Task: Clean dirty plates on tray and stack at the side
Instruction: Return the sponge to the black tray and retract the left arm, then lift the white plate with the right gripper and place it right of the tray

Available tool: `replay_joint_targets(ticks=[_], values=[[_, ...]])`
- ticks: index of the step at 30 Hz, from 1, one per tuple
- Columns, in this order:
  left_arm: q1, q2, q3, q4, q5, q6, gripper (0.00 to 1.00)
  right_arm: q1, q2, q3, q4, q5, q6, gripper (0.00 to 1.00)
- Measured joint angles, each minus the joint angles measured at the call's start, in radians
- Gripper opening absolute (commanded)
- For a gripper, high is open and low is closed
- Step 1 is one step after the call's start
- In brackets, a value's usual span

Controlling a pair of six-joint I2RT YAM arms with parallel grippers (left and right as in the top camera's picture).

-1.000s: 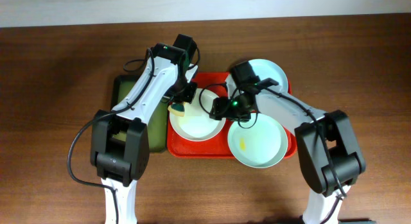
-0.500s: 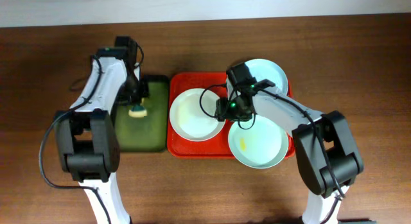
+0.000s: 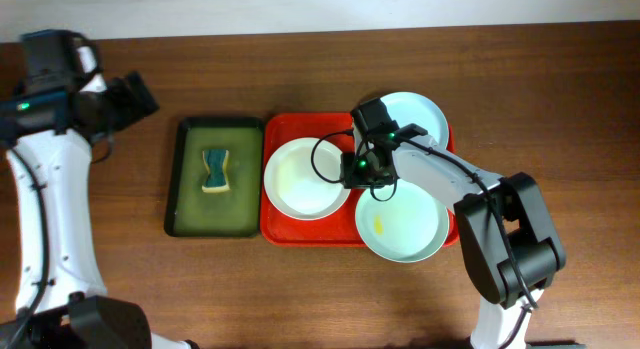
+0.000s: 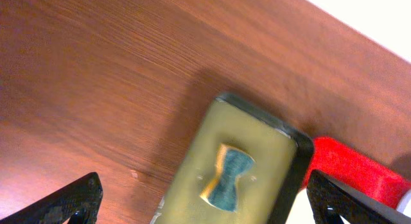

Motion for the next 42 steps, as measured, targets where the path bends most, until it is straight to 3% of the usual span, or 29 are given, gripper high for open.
replay_joint_targets(ticks=[2,6,21,25,29,33,35,39,42], values=[[0.033,-0.010,0.002,-0.002,0.001,-0.004,1.00,0.009,0.000,0.000,0.000,0.015,0.003,0.13],[0.038,-0.009,0.002,-0.003,0.001,-0.004,0.99,0.042,0.000,0.000,0.005,0.097,0.013,0.04],[0.038,-0.009,0.002,-0.003,0.001,-0.004,0.99,0.002,-0.171,0.111,-0.157,0.043,0.080,0.04],[0.038,-0.009,0.002,-0.003,0.001,-0.004,0.99,0.150,-0.171,0.132,-0.018,0.164,0.113,0.04],[0.038,-0.009,0.002,-0.003,0.001,-0.006,1.00,0.360,-0.171,0.132,0.055,0.444,0.101,0.04],[0.038,-0.009,0.002,-0.003,0.001,-0.007,0.99,0.525,-0.172,0.134,0.199,0.725,-0.060,0.04],[0.038,-0.009,0.002,-0.003,0.001,-0.007,0.99,0.607,-0.175,0.134,0.322,0.908,-0.261,0.04],[0.038,-0.009,0.002,-0.003,0.001,-0.007,0.99,0.684,-0.176,0.134,0.503,1.088,-0.620,0.04],[0.038,-0.009,0.002,-0.003,0.001,-0.007,1.00,0.700,-0.176,0.134,0.609,1.158,-0.808,0.04]])
